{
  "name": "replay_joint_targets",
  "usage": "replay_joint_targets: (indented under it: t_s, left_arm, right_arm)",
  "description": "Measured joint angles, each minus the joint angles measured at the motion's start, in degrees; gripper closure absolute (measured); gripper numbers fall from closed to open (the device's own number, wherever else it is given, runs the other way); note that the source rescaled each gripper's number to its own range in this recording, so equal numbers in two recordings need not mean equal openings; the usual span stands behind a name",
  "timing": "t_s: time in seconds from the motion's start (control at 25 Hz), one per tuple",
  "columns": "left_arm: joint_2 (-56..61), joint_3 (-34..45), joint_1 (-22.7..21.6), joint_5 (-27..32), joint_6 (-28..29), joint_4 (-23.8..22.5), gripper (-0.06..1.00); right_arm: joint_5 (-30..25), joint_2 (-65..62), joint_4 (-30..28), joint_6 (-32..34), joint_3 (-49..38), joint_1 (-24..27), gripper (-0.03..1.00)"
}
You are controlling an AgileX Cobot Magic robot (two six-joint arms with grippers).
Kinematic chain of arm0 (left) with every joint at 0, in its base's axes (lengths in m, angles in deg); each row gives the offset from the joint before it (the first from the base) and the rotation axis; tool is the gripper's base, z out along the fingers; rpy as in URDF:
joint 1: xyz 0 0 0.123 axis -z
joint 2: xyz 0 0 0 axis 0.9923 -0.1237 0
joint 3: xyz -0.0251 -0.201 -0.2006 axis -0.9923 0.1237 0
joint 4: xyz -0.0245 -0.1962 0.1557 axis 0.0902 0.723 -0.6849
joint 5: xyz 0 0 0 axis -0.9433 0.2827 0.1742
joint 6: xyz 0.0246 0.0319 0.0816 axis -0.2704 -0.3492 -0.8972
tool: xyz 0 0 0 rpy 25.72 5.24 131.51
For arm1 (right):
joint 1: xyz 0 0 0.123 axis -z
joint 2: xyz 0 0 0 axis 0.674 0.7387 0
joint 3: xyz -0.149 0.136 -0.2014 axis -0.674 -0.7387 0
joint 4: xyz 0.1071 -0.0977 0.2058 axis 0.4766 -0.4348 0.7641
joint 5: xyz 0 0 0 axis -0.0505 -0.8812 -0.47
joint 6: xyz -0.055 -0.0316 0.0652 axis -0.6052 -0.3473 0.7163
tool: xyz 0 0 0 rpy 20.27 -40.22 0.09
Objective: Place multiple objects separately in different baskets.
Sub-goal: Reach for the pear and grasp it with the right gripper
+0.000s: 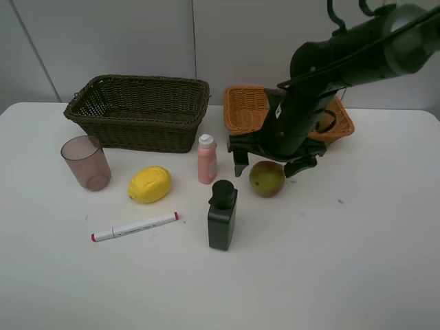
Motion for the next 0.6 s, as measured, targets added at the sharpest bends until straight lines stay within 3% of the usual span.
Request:
replay_joint_targets:
  t_s: [0.6]
  left_arm:
    - [0.00, 0.00, 0.00, 0.00, 0.00, 0.00, -0.02]
  right_arm:
    - [4.90, 5.14, -0.02, 0.02, -0.28, 0.13, -0.03]
